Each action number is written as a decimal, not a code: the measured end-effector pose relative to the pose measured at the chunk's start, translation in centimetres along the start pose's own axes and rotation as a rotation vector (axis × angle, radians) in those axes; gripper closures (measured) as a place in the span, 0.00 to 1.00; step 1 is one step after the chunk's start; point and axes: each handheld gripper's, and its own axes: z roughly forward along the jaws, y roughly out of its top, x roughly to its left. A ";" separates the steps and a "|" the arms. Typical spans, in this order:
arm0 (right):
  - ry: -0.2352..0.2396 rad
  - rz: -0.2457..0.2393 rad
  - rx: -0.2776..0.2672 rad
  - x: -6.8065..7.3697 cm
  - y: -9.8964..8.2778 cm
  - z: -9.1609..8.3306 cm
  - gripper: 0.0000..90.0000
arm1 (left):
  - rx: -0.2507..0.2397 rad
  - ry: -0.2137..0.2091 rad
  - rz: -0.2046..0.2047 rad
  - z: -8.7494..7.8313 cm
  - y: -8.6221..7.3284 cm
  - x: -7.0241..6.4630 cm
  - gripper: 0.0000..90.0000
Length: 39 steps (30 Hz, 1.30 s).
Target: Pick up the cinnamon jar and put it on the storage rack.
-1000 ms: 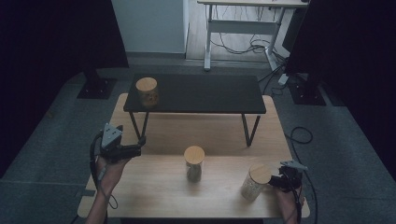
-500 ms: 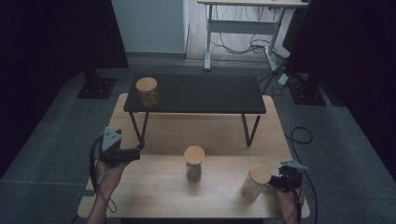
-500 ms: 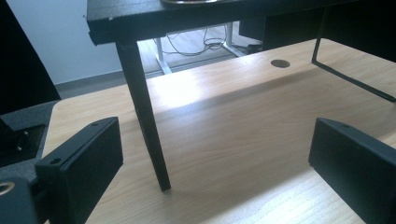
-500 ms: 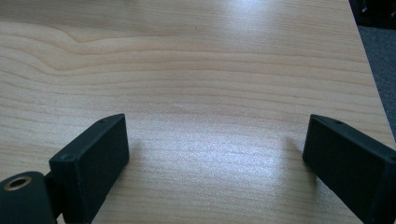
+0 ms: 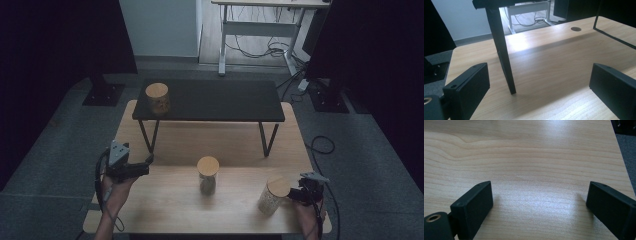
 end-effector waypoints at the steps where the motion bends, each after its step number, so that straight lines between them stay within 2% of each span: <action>1: 0.000 0.000 0.000 0.0 0.0 0.0 0.07 | 0.002 0.001 0.000 0.0 -0.1 0.0 0.03; 22: 0.001 -0.001 0.001 0.0 0.0 0.0 0.07 | 0.048 0.007 -0.023 0.2 -2.3 0.2 0.03; 39: 0.002 -0.004 0.002 0.0 0.0 0.0 0.06 | 0.067 0.004 -0.030 0.2 -3.3 0.1 0.03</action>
